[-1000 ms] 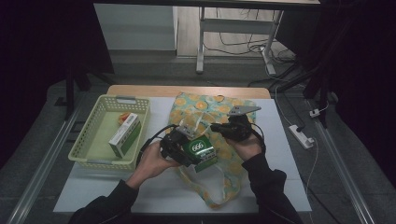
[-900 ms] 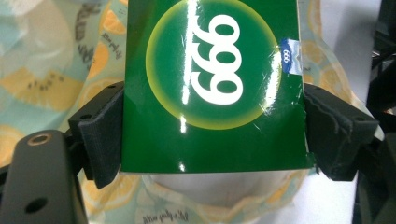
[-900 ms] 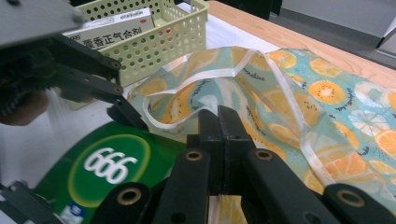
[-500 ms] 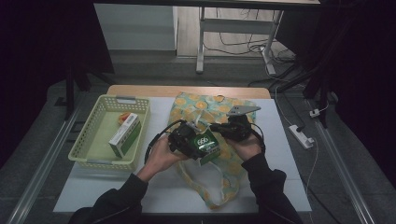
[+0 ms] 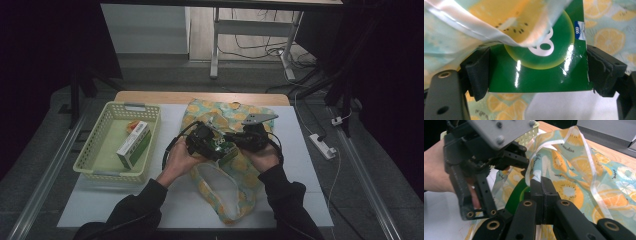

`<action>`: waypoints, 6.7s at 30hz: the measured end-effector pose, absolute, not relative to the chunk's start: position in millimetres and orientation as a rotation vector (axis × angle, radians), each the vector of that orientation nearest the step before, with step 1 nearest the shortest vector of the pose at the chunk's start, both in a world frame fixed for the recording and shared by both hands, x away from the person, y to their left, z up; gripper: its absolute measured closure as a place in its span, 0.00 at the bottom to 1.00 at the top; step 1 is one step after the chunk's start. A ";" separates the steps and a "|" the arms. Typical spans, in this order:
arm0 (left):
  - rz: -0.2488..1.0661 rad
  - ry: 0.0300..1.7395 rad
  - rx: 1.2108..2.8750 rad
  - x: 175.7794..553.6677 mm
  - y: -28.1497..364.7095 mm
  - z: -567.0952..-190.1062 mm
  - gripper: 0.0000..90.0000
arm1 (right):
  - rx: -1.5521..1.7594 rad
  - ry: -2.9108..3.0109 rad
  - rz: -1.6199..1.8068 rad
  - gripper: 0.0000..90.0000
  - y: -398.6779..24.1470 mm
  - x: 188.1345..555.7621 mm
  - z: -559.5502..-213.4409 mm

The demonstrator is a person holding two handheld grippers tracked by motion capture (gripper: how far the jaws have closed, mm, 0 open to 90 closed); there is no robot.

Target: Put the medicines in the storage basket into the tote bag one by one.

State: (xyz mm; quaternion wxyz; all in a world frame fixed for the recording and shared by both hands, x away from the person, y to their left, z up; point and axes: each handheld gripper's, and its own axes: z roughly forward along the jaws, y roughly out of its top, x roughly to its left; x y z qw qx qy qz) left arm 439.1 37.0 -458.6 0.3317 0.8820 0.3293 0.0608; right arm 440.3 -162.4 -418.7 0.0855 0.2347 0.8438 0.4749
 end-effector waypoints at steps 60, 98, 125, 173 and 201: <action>0.287 0.945 2.111 441.2 45.3 -459.5 0.07 | 0.795 2.541 1.378 0.99 -168.5 455.0 -438.3; 0.154 0.858 2.005 368.0 127.9 -450.0 0.00 | 0.769 2.543 1.367 0.99 -166.1 451.9 -437.6; 0.289 1.037 1.974 354.8 206.3 -447.3 0.00 | 0.772 2.532 1.365 0.99 -168.4 451.5 -436.2; 0.305 1.494 2.102 354.8 281.5 -475.8 0.49 | 0.771 2.531 1.366 0.99 -170.2 451.4 -434.4; 0.429 1.442 2.057 342.2 285.7 -453.1 0.68 | 0.765 2.526 1.364 0.99 -169.5 450.7 -433.9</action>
